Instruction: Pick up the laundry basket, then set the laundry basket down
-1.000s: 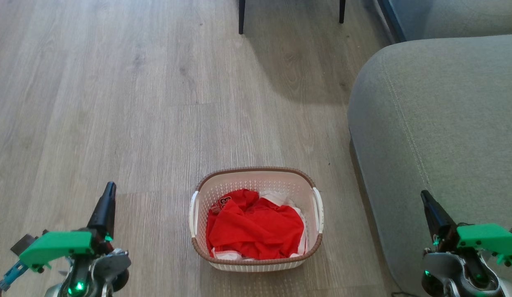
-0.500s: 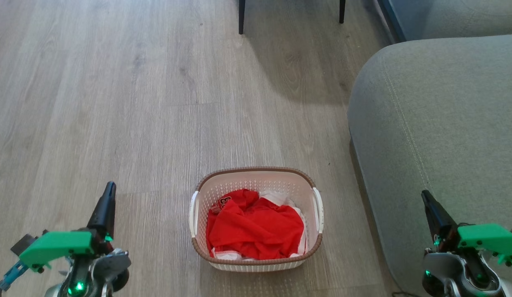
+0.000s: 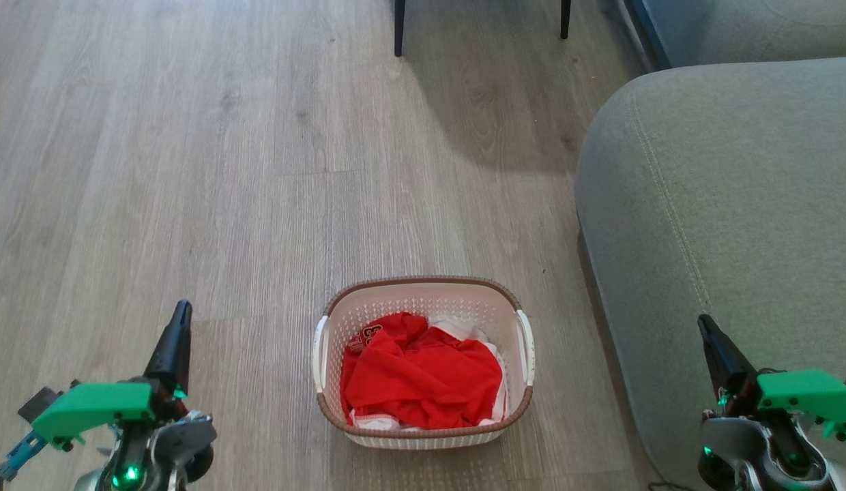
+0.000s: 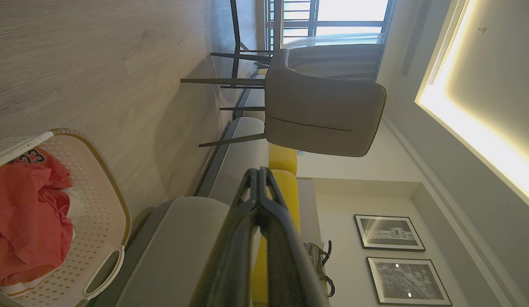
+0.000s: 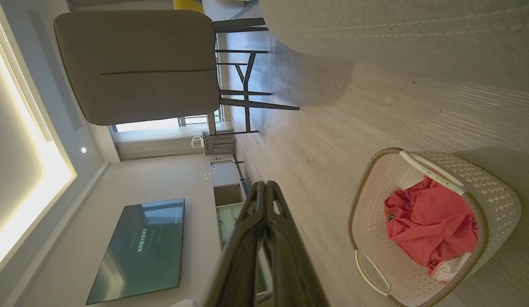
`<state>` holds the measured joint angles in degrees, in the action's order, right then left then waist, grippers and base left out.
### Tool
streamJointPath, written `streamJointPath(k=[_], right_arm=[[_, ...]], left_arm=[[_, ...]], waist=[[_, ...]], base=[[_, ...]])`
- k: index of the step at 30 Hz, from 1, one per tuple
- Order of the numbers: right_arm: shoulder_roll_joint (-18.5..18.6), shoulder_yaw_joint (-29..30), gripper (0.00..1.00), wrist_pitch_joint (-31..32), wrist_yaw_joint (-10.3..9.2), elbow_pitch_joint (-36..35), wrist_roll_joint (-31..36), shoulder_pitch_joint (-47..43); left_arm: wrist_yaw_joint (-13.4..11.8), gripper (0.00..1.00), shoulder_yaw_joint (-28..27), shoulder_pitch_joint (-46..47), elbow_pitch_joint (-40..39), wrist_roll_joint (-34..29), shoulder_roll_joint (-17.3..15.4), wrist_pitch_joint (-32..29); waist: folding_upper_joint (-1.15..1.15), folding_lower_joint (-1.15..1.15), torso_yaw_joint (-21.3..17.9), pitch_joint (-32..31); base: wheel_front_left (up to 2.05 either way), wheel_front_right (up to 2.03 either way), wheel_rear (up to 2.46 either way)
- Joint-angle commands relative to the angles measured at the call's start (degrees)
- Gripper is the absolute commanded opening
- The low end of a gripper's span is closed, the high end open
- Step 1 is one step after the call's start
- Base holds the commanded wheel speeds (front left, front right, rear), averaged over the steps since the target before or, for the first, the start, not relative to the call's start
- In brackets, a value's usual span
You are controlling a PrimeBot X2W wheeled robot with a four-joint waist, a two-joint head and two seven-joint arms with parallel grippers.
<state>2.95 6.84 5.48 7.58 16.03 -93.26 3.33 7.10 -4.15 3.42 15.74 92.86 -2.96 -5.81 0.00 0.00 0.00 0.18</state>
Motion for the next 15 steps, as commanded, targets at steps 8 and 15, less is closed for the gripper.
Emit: streamJointPath(k=[8,15], right_arm=[[0.4,-1.0,0.0,0.5,-0.09,-2.0,0.6,2.8],[0.4,-0.9,0.0,0.5,-0.09,-2.0,0.6,2.8]], left_arm=[[0.4,0.0,-2.0,2.7,-1.7,-0.4,-0.3,-0.3],[0.4,0.0,-2.0,2.7,-1.7,-0.4,-0.2,-0.4]], waist=[[0.0,0.0,0.0,0.0],[0.0,0.0,0.0,0.0]], base=[[0.0,0.0,0.0],[0.0,0.0,0.0]])
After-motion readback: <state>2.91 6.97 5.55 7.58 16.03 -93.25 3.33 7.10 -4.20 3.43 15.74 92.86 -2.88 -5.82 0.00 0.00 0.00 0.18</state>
